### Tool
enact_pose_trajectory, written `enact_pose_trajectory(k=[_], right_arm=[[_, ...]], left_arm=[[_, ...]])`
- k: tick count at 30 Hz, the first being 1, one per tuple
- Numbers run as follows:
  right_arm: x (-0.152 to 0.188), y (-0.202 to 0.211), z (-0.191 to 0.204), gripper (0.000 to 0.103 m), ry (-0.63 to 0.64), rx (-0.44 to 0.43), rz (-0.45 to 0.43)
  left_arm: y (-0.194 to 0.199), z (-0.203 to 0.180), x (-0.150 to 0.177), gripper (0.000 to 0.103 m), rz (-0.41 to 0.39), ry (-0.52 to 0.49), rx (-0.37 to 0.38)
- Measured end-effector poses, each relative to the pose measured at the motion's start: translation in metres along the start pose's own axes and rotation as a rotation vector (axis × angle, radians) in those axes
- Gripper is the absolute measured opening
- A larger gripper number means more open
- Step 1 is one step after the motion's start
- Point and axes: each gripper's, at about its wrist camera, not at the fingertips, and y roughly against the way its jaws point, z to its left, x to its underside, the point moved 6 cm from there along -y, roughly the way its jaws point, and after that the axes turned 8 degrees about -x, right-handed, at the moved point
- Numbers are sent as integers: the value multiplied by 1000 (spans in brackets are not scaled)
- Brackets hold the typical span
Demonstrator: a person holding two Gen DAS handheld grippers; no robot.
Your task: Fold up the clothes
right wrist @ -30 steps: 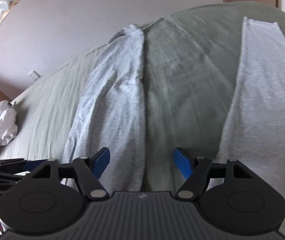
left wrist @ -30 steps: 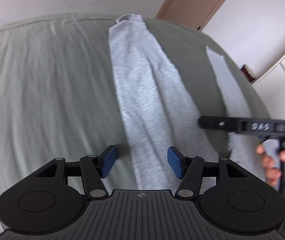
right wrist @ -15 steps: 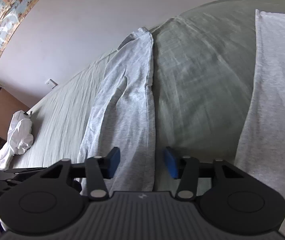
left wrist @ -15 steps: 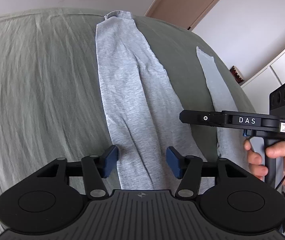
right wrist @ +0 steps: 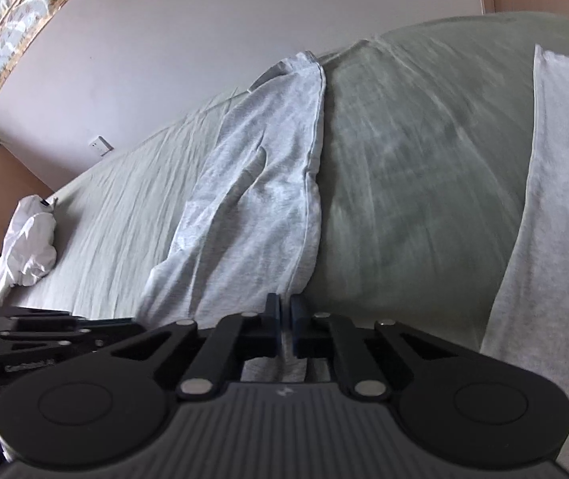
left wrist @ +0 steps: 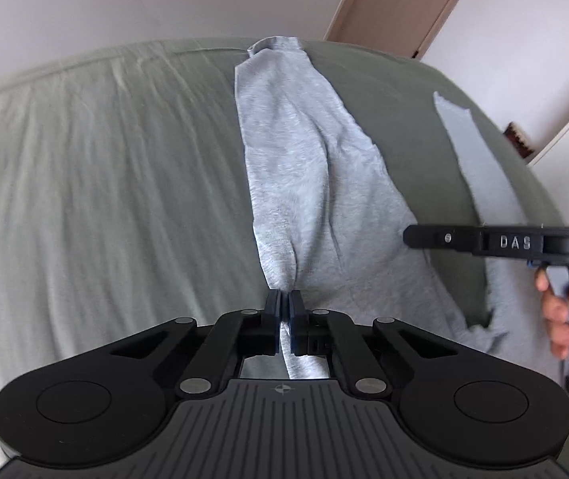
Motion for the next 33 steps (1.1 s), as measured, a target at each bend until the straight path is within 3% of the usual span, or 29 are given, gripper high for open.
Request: enact_pose_trajectory(k=[3,6,9,11,13,15,20,22,26,29,33], right_arm=[[1,-6,5,5,36,37,17],[1,-12,11,6,92,84,34],[-2,-8,12,14,73,78,26],[-6,0,11,17,58,80,1],[-9,11,10,17,35,68,-28],[-7,21,16,17,27,29,-30],[21,27,54,19,95,-102,67],[37,25,73,20,151,-124,98],[41,24,75,20,158,-91,79],[34,22,62,21,105,-69,57],[21,26,45,21,62,-46,22]], left_arm=[[-3,-1,4,7,8,-22,-35],[-5,0,4,9,-1,5,-10],[3,3,-1,29,-16,26,8],[12,8,-5,34,-46,30,-1],[17,11,-7,36,-53,29,-2],[17,13,-2,36,-10,10,-1],[8,10,11,36,28,-23,-27],[9,8,12,37,23,-18,3],[6,2,22,41,5,-17,56],[6,0,24,54,-20,-7,99],[4,-1,23,50,-26,31,150]])
